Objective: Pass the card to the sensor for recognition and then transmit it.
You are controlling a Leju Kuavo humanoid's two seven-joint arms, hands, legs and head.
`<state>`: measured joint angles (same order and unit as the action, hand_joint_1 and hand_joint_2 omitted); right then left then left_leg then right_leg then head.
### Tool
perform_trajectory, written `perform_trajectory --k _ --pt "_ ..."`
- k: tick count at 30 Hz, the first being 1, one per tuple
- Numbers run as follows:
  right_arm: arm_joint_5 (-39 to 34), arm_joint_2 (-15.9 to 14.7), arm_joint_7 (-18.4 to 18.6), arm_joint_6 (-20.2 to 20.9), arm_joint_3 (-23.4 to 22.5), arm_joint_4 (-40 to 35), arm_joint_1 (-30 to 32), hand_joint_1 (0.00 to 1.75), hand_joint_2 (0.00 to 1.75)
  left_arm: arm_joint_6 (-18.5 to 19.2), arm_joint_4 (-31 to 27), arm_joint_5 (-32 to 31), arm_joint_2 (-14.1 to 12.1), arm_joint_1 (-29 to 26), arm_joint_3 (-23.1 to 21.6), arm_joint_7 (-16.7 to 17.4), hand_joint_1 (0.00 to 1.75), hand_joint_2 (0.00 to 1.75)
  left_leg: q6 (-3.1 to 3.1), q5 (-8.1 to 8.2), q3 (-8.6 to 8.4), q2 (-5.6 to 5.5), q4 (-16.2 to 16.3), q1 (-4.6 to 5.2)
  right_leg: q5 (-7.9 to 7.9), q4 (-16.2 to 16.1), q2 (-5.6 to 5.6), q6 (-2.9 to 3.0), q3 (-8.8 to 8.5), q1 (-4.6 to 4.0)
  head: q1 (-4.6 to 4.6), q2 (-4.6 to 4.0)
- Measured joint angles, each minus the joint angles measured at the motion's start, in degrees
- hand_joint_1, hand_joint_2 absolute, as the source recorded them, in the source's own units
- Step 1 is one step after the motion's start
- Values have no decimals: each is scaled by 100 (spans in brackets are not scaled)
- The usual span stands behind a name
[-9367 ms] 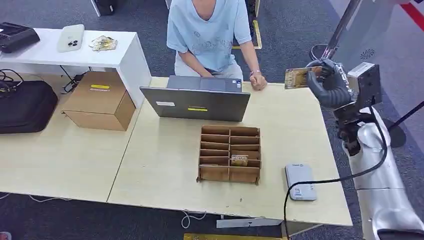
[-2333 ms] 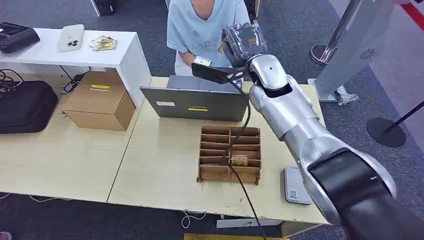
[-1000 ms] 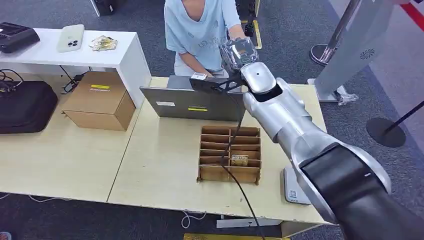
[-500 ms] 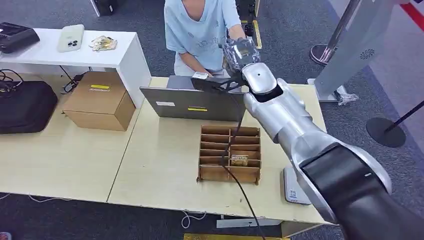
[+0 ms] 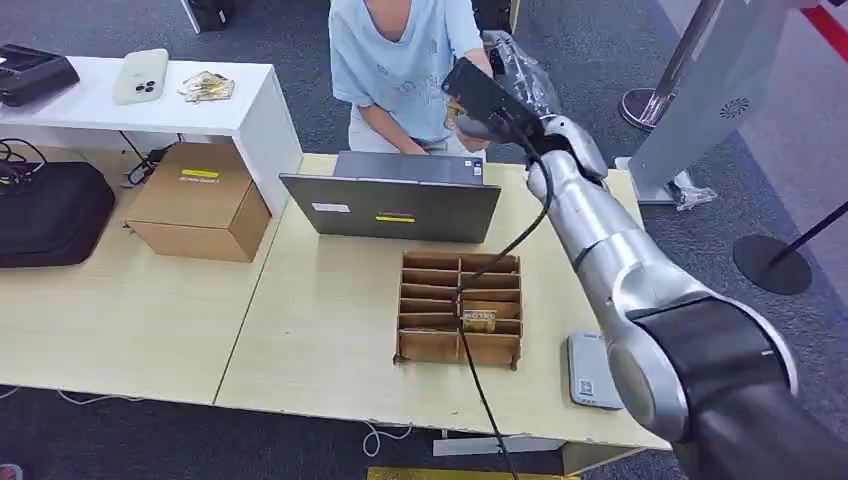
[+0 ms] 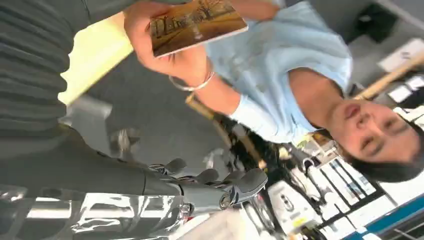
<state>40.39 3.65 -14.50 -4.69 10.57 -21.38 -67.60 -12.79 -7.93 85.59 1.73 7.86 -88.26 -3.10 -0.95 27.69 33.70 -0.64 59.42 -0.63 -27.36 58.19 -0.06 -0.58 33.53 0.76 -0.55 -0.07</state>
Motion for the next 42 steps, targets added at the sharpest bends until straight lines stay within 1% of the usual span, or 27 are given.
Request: perform_trajectory --k 4,5,7,10,13,16,19,21,25,30,32,33,36,39,41,42 --pt "-1234 -59 -584 621 -846 -94 124 0 175 -33 0 42 0 -11 2 -6 0 175 0 0 0 0 0 0 0 0 0 0 0 0 0 0" --pt "-1406 -72 -681 727 -999 -118 166 0 175 -44 0 46 0 -13 2 -7 0 175 0 0 0 0 0 0 0 0 0 0 0 0 0 0" --pt "-1870 -114 -939 1123 -1294 -215 281 0 175 -64 0 63 0 -15 2 -15 0 175 0 0 0 0 0 0 0 -1 0 0 0 0 0 0" --pt "-2586 -192 -1227 1705 -1586 -437 509 0 175 -100 0 85 -2 -18 2 -17 0 175 0 0 0 0 0 0 0 -1 0 0 0 0 0 0" --pt "-3431 -300 -1382 2171 -1669 -808 811 0 175 -103 0 111 -7 -24 2 -17 0 175 0 0 0 -1 0 0 0 -2 -2 0 0 0 0 0" --pt "-4602 -465 -1296 2447 -1667 -1504 1284 0 175 -105 0 168 -11 -34 2 -30 0 175 1 1 0 -3 0 0 0 -5 -5 0 -1 0 0 0" --pt "-5583 -639 -997 2714 -1623 -2300 1832 0 175 -103 0 225 -26 -49 2 -37 0 175 2 2 2 -4 0 0 -1 -6 -4 -1 -1 0 0 0" --pt "-5965 -761 -853 2840 -1566 -2821 2172 0 175 -103 0 243 -33 -56 2 -50 0 175 2 2 5 -4 -1 1 -1 -6 -4 -1 0 0 0 0" --pt "-6070 -918 -770 2847 -1485 -3399 2505 0 175 -105 0 251 -42 -58 2 -61 0 175 2 3 3 1 -1 1 -1 -6 -1 -1 0 0 0 0" --pt "-6162 -1003 -753 2867 -1416 -3696 2632 0 175 -103 0 254 -46 -58 2 -66 0 175 1 1 -1 0 -1 0 0 -5 -1 0 0 0 -2 0" --pt "-6284 -1065 -819 2963 -1374 -3869 2756 0 175 -103 0 291 -46 -60 4 -63 0 175 1 1 -2 -6 -1 -1 -1 -5 -9 0 -2 -1 -2 0" --pt "-6200 -1113 -902 2901 -1354 -4064 2887 0 175 -103 0 317 -46 -62 7 -63 0 175 1 0 -1 -14 -1 -1 -1 -6 -19 -1 -4 -1 0 0" --pt "-5748 -1253 -1063 2597 -1326 -4939 3522 0 175 -103 0 374 -46 -79 11 -63 0 175 2 3 5 -22 -2 0 -4 -7 -26 -2 -6 -1 4 0" --pt "-5360 -1316 -1207 2297 -1328 -5695 4180 0 175 -105 0 413 -46 -73 13 -70 0 175 3 11 3 -16 -2 0 -9 -11 -19 -2 -3 -1 2 0" --pt "-5123 -1329 -1433 2165 -1328 -6246 4735 0 175 -107 0 426 -44 -74 13 -68 0 175 8 15 5 -20 -3 -1 -14 -12 -25 -6 -6 -2 2 0" --pt "-4978 -1325 -1613 2100 -1326 -6582 5085 0 175 -105 0 435 -42 -77 13 -68 0 175 11 17 7 -24 -3 -1 -21 -12 -32 -9 -8 -2 2 0"
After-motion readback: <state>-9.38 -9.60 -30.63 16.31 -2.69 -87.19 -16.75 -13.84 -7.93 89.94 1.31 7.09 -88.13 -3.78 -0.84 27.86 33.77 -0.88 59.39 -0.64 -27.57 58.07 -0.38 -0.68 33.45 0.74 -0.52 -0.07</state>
